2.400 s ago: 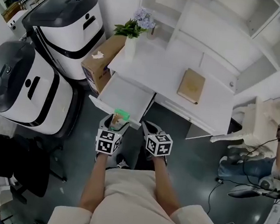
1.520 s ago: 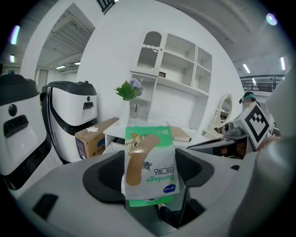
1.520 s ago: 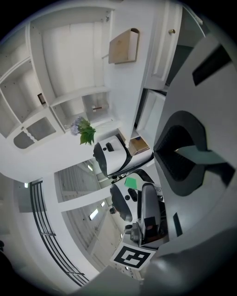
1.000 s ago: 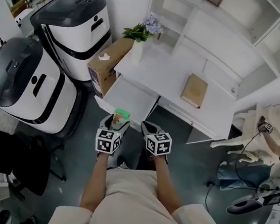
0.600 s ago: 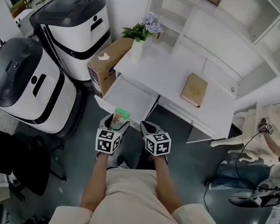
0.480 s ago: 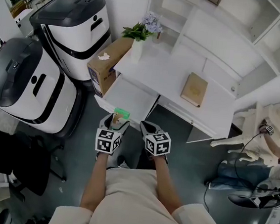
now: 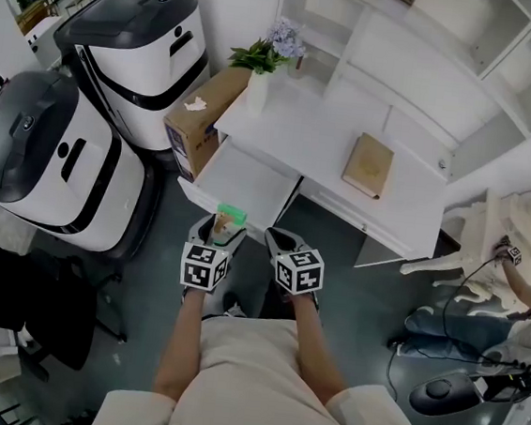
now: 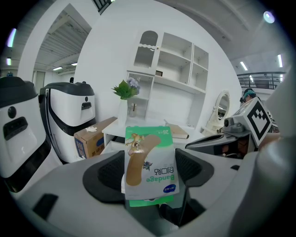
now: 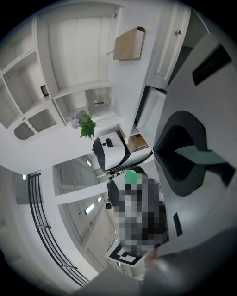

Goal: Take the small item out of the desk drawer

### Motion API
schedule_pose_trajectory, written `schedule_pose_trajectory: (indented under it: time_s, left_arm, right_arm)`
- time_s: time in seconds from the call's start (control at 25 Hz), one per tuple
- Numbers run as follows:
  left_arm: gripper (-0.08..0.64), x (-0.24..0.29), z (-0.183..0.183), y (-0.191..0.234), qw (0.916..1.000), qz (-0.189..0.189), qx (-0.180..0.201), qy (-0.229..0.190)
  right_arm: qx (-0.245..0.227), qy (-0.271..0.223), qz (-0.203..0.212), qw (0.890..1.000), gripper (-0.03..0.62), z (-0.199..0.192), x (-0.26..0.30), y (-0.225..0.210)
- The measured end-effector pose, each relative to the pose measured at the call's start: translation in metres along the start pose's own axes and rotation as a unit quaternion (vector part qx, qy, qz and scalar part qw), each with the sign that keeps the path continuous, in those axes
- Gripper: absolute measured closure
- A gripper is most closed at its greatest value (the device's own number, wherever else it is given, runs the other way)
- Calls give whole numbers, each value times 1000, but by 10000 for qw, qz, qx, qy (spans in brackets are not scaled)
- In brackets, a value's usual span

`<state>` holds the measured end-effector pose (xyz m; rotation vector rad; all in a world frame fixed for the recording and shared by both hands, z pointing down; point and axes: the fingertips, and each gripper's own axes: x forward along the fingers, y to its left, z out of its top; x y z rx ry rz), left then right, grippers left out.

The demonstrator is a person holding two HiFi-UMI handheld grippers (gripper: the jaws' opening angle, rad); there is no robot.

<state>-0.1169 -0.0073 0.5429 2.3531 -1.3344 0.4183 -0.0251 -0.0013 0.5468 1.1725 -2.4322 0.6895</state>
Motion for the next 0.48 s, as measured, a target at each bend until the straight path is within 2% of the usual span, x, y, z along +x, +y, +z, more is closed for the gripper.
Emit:
schedule_pose_trajectory:
  time_s: [0.48]
  left_arm:
    - [205,0,0,-3,10000,-12,-4,32]
  right_arm:
    - [-55,23,13,10000,572,-1,-2,-2]
